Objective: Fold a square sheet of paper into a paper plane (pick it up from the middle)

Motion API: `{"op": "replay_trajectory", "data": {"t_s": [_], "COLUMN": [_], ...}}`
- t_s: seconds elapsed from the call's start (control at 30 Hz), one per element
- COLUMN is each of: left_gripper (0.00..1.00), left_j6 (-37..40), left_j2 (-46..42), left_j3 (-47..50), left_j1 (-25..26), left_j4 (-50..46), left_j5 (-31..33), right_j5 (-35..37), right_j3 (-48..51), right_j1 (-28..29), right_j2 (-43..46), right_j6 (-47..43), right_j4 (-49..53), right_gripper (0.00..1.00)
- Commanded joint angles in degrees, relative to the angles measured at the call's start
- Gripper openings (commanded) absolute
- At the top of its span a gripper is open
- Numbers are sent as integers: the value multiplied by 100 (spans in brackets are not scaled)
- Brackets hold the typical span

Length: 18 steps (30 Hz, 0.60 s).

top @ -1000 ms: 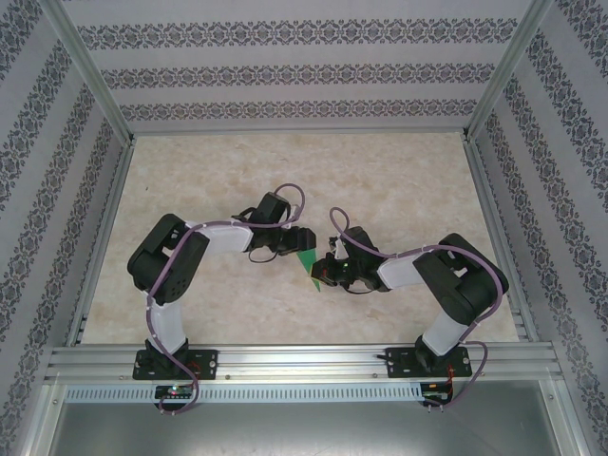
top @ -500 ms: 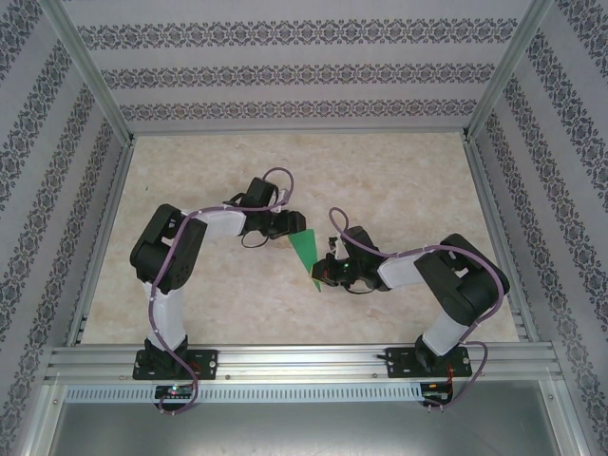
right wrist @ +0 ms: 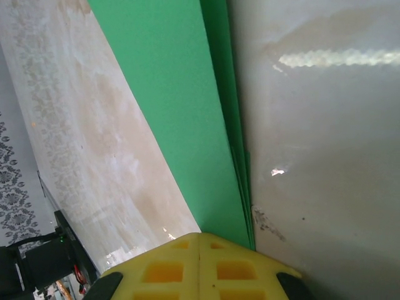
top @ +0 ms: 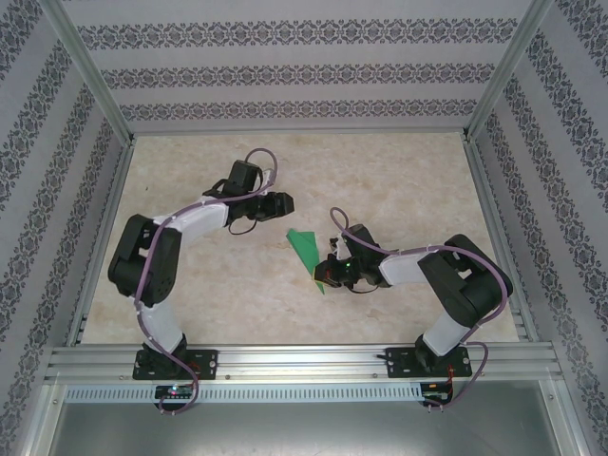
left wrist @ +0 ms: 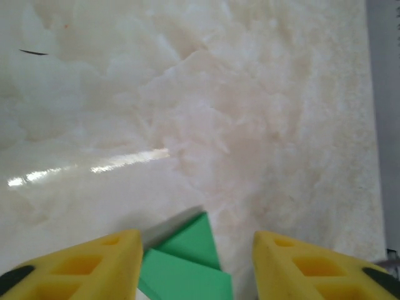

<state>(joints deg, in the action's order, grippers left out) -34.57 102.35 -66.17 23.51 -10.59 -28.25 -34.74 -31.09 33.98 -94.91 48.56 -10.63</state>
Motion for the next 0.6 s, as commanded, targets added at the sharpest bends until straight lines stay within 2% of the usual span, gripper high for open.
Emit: {"op": "replay_trajectory", "data": {"t_s": [0.0, 0.1, 0.27, 0.43, 0.57], "left_gripper": [43, 34, 29, 28, 28], "left_j6": [-154, -380, -578, -817, -785], "left_j2": [-366, -460, -201, 110, 328], "left_j3": [300, 567, 671, 799, 895], "left_j1": [331, 693, 1190, 1399, 1388], "left_j4": [3, 58, 249, 620, 681], "left_j5": [-75, 68, 149, 160, 433], "right_j5": [253, 206, 171, 205, 215], "right_j3": [166, 113, 103, 186, 285], "right_j1": [-25, -29, -23, -34, -27], "right_j2": [-252, -290, -376, -415, -389], "right_j6": [-252, -333, -355, -322, -303], "right_j4": [1063, 1063, 989, 901, 855], "right_gripper": [0, 0, 0, 0, 0]}}
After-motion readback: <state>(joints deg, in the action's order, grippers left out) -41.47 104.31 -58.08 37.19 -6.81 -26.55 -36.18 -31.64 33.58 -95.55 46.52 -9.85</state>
